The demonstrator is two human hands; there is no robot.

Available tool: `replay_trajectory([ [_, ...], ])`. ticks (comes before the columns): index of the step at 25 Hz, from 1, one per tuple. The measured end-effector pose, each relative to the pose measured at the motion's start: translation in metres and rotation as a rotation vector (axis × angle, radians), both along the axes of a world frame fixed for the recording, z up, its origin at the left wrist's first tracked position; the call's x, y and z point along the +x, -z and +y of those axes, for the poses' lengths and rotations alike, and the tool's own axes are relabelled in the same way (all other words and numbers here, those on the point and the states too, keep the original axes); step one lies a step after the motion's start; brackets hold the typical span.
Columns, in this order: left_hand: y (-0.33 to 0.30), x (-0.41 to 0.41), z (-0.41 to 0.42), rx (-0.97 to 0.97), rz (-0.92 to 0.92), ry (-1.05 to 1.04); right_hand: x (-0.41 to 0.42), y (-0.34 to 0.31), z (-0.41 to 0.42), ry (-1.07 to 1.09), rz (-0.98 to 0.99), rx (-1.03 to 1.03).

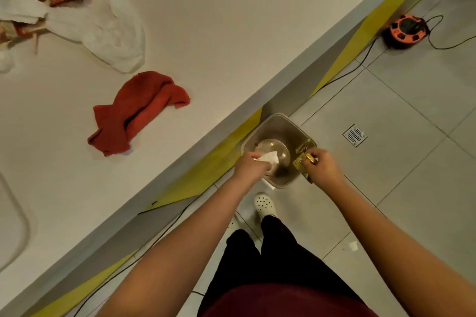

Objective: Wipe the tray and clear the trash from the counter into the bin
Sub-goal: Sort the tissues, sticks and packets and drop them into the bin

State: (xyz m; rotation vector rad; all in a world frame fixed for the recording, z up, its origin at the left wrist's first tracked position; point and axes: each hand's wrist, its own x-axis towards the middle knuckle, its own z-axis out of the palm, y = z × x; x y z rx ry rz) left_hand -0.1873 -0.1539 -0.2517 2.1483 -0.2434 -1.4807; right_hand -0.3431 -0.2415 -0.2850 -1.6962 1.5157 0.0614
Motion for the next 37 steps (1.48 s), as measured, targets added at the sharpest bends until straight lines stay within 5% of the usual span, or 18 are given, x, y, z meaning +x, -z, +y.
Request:
replay_trajectory([
  [5,0.002,-0.005,-0.017,0.033,0.100,0.095,0.012,0.014,-0.024,-0.164,0.208,0.016],
  [10,-0.010,-0.009,-0.014,-0.022,0.031,0.118,0.016,-0.011,-0.018,-0.079,-0.055,0.039],
  [17,-0.109,-0.002,-0.016,-0.416,-0.016,0.038,0.052,-0.125,-0.028,0.033,-0.605,-0.261],
  [21,-0.160,0.030,-0.006,-0.585,-0.067,-0.116,0.108,-0.182,-0.047,-0.088,-0.728,-0.366],
  [30,-0.182,0.185,0.048,-0.518,-0.502,-0.547,0.246,-0.204,-0.024,-0.548,-0.587,-0.437],
  [37,-0.170,0.304,0.066,-0.376,-0.838,-0.469,0.359,-0.195,-0.022,-1.058,-0.283,-0.538],
])
